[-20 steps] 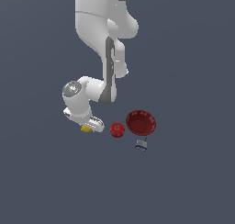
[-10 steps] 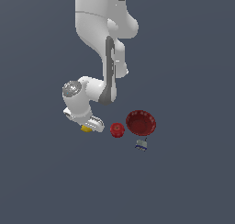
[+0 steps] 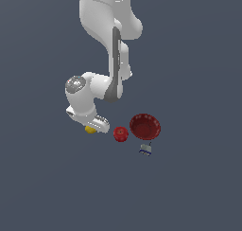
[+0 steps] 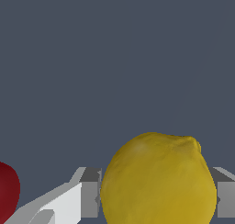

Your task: Pick up a designated object from a clutter of objects.

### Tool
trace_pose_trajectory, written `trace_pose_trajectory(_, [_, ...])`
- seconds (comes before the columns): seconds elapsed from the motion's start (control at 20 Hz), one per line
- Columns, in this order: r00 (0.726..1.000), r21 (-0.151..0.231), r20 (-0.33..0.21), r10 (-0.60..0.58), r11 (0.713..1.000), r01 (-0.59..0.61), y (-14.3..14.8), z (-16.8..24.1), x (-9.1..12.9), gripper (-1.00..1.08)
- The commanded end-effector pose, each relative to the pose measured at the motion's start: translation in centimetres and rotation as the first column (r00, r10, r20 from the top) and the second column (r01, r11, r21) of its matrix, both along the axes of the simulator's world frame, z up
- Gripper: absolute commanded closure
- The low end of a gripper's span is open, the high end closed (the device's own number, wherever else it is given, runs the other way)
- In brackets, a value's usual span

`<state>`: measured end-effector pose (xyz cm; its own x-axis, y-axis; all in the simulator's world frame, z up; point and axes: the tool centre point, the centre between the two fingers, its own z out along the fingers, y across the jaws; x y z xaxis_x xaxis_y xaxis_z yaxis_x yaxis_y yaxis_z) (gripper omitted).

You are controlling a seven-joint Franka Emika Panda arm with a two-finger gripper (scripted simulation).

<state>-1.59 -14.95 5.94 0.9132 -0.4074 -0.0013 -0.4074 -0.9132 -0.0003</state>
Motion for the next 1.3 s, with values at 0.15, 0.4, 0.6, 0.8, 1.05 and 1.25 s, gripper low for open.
trace_pose_trajectory(0.15, [1.000,0.000,0.002,0.000,1.000,0.000,1.6,3.7,-0.2,1.08])
trace_pose_trajectory(0.4, [1.000,0.000,0.001,-0.001,1.000,0.001,3.5,8.4,-0.5,1.08])
trace_pose_trajectory(0.6, [1.000,-0.002,0.001,-0.001,1.000,0.001,5.2,12.7,-0.7,1.08])
trace_pose_trajectory(0.8, [1.000,-0.004,0.001,-0.001,1.000,0.001,7.0,17.0,-1.0,1.08])
trace_pose_trajectory(1.05, [1.000,-0.004,0.001,-0.001,1.000,0.001,9.2,22.3,-1.2,1.08])
trace_pose_trajectory(1.25, [1.000,-0.004,0.001,-0.001,1.000,0.001,10.8,26.3,-1.3,1.08])
